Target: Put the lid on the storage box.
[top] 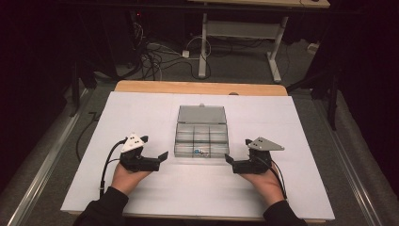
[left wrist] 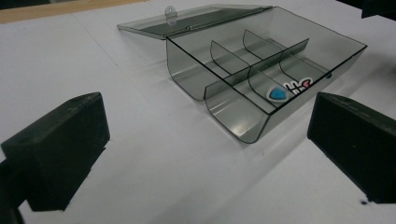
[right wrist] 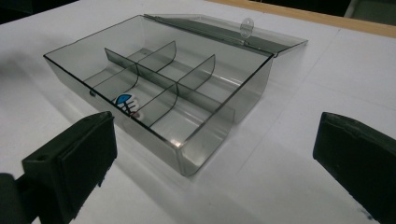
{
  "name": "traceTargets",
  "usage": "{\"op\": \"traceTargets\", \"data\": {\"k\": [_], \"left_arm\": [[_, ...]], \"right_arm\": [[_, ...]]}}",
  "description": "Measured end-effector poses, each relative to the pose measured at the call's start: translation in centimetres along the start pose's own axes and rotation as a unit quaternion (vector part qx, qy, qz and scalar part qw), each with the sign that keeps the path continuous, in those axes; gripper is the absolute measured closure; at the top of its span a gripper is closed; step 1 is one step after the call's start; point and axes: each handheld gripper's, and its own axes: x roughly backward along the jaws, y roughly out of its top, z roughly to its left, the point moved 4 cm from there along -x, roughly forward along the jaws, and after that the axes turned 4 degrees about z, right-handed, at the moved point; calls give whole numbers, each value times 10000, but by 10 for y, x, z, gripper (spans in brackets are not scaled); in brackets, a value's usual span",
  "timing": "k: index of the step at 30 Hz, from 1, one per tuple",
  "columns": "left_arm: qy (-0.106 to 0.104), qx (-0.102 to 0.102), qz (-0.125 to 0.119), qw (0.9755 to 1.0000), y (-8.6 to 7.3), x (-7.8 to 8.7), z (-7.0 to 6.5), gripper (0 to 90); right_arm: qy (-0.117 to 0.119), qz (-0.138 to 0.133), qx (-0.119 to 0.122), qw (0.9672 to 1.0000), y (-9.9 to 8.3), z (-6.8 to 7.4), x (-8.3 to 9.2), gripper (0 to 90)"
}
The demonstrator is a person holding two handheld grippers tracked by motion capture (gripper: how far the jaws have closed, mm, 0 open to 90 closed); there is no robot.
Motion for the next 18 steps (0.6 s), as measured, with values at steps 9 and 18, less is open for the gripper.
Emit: {"op": "traceTargets", "data": {"k": [9, 18], "left_arm": [[-11, 19, 67, 10000, 22, -21, 5, 0], [-43, 42, 228, 9997, 35, -44, 12, 0]], "right_arm": [[-28, -27, -68, 10000, 15, -11, -9, 3], [-92, 90, -201, 9997, 25, -21, -24, 12]]}}
